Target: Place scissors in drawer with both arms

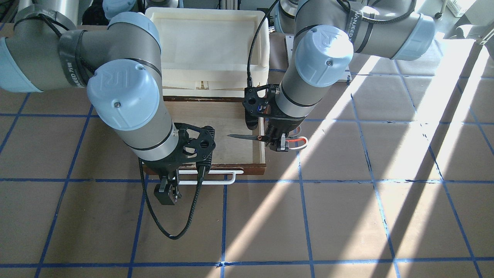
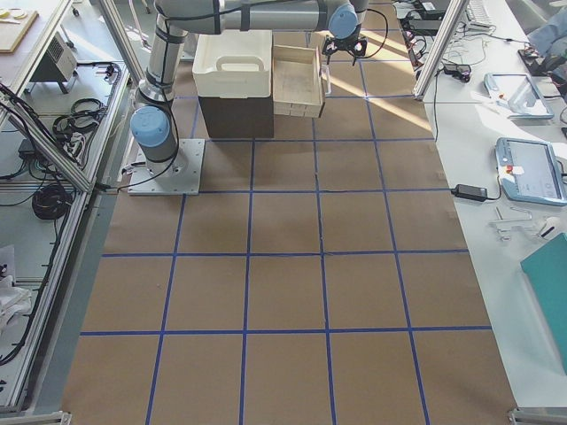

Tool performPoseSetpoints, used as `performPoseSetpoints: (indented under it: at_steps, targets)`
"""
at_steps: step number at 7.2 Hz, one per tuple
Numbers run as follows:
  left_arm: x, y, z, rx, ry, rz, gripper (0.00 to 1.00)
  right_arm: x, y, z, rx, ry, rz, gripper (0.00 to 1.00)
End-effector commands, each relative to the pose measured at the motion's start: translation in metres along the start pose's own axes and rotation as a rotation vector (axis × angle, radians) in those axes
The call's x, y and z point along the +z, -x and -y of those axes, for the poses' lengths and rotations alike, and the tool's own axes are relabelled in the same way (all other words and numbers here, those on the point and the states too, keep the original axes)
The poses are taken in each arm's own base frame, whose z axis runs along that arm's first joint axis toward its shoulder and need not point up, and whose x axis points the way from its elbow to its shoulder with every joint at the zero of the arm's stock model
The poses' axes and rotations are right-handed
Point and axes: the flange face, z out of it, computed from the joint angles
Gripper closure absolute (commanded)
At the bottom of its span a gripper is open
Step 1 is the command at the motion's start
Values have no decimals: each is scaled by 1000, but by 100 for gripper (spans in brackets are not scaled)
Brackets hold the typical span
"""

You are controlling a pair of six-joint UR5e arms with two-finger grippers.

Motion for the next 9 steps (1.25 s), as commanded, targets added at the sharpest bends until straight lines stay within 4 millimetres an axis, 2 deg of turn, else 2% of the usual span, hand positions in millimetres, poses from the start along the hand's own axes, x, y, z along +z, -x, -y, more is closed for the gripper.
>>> performPoseSetpoints:
  at_steps: [1,3,4,7,9]
  targets:
    - [16,-28,59,25,5,6,100,-37,44,-27,223,-14,-36,0]
    - [28,-41,87,63,9,3,100,-57,103,-45,441,-23,-48,0]
    - [30,-45,93,87,7,8,100,-61,120,-50,586,-22,-41,0]
    - [58,-37,94,111,-4,29,100,-66,136,-62,863,-1,-5,0]
    - [74,-32,94,125,-8,42,100,-72,135,-76,1126,22,-36,0]
